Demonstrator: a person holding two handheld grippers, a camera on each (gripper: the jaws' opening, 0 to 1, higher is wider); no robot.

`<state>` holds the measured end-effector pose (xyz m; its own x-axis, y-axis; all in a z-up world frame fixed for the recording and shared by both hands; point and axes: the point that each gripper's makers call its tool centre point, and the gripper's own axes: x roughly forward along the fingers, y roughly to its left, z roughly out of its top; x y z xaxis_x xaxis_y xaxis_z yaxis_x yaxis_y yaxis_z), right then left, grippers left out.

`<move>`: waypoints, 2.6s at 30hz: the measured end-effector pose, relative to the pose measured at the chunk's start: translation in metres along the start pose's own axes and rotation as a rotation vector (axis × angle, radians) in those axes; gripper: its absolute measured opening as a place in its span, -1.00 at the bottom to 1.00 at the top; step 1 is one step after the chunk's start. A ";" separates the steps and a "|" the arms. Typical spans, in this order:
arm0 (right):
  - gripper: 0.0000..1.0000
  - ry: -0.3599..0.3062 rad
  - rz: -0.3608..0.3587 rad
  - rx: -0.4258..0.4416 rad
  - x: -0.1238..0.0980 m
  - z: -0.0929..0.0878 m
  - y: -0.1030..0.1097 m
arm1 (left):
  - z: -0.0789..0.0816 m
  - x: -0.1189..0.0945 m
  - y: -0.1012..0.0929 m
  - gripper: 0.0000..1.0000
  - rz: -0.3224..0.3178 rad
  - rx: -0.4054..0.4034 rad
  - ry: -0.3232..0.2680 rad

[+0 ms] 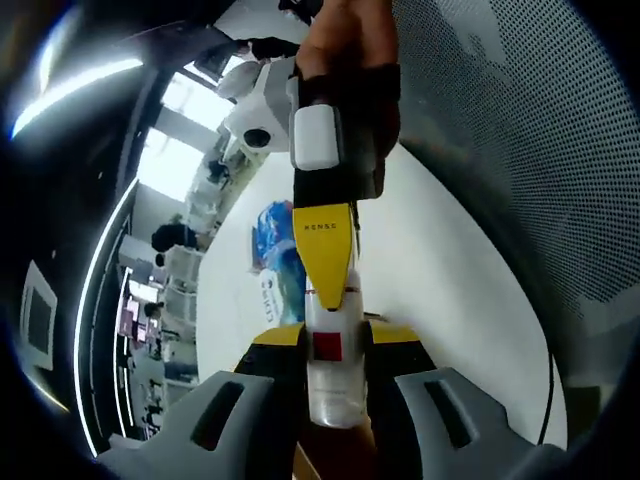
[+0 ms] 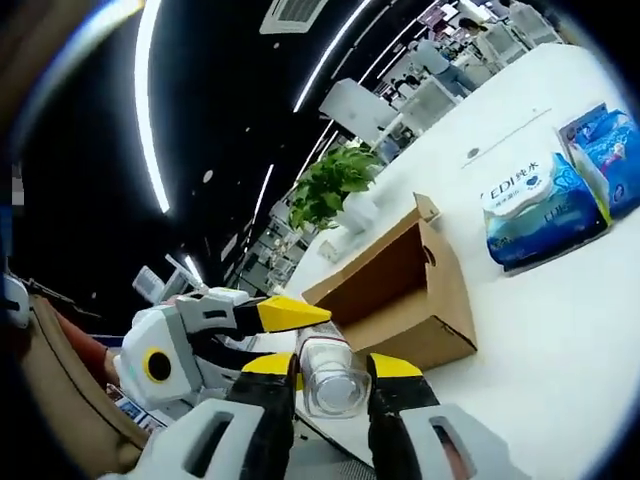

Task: Operate the shoe box by opening the lid, removing the specified soft item, and placing it in the target area until the item is outside and the box remains undamaged.

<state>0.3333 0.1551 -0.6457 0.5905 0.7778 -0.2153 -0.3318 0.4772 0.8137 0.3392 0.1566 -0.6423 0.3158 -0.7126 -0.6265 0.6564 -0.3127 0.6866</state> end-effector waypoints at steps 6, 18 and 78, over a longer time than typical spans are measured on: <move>-0.63 -0.015 -0.002 0.014 0.002 -0.001 0.003 | -0.002 0.002 -0.001 -0.58 -0.003 -0.015 0.006; -0.65 -0.046 -0.007 0.152 0.000 -0.003 0.011 | -0.002 0.005 -0.004 -0.55 -0.027 -0.042 0.003; -0.65 -0.140 -0.109 0.295 -0.065 0.060 -0.033 | -0.044 -0.024 0.030 -0.08 0.255 -1.149 -0.025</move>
<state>0.3502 0.0643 -0.6267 0.7128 0.6552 -0.2503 -0.0459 0.3997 0.9155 0.3810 0.1923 -0.6228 0.5219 -0.6890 -0.5029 0.8126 0.5809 0.0474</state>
